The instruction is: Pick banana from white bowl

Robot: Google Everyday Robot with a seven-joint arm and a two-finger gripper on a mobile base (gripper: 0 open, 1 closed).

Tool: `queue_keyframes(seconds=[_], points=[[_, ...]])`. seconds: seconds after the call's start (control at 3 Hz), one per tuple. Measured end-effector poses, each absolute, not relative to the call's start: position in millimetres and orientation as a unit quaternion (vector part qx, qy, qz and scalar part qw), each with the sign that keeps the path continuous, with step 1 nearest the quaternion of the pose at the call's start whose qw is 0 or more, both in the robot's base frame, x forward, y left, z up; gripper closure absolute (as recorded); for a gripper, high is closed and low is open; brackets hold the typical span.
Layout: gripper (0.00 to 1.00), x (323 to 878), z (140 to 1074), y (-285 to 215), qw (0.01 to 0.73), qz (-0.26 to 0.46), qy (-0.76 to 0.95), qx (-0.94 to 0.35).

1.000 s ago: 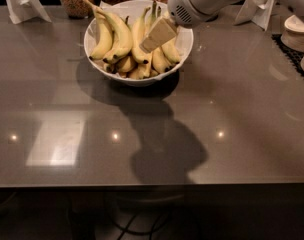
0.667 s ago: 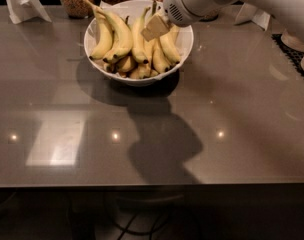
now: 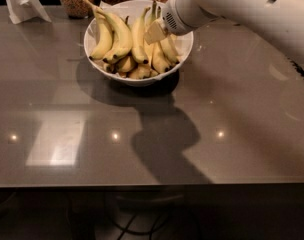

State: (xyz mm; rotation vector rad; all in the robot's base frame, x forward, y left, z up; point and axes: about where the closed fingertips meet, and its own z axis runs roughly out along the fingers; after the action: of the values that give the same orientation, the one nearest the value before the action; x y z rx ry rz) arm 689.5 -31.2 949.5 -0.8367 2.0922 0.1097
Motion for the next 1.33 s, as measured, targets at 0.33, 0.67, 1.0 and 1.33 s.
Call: queue_keyframes(seconds=[0.33,0.67,1.0,1.33], points=[[0.42,695,931,-41,0.415,0.044,0.858,-0.301],[0.43,698,919,-48,0.404,0.044,0.87,-0.279],[0.44,699,907,-55,0.391,0.042,0.881,-0.262],[0.46,701,900,-57,0.383,0.043,0.887,-0.253]])
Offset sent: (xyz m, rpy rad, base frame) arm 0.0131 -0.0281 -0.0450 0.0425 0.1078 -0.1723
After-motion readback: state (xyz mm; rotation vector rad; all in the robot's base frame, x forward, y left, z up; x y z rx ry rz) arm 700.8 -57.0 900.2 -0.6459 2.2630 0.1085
